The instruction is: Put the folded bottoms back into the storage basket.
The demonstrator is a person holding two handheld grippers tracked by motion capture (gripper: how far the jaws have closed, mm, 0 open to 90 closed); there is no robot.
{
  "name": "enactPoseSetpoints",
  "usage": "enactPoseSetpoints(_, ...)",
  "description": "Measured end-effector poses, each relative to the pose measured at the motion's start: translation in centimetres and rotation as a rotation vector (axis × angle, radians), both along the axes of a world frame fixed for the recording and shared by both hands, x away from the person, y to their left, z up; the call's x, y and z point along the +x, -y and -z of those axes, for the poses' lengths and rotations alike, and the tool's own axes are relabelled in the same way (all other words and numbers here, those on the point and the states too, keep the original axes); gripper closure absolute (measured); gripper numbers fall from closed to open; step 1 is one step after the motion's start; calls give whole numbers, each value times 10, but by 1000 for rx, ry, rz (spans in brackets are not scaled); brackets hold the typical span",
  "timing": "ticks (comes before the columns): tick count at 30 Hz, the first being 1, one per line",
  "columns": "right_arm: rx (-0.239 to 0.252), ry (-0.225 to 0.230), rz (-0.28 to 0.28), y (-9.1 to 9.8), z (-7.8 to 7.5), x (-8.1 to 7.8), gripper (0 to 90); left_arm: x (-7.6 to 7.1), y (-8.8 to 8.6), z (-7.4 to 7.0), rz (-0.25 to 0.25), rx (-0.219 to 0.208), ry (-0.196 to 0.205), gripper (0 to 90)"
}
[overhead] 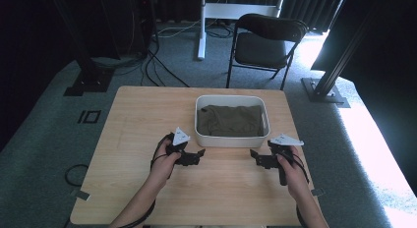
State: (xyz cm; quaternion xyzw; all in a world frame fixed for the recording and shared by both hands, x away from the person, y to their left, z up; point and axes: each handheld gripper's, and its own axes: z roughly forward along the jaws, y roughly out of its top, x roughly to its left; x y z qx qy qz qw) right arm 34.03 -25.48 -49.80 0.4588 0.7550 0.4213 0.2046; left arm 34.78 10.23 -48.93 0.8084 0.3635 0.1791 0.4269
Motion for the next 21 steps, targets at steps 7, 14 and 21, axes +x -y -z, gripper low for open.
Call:
enactPoseSetpoints(7, -31, -14, 24, 6, 17, -7, 133, -6, -7, 12, -18, 27, -11, 157)
enactPoseSetpoints(14, -55, -30, 64, 16, 30, -13, 133, -11, -18, 23, -56, 44, -18, 157)
enactPoseSetpoints(21, -69, -57, 111, 29, 42, -20, 133, -12, -32, 31, -86, 49, -24, 157)
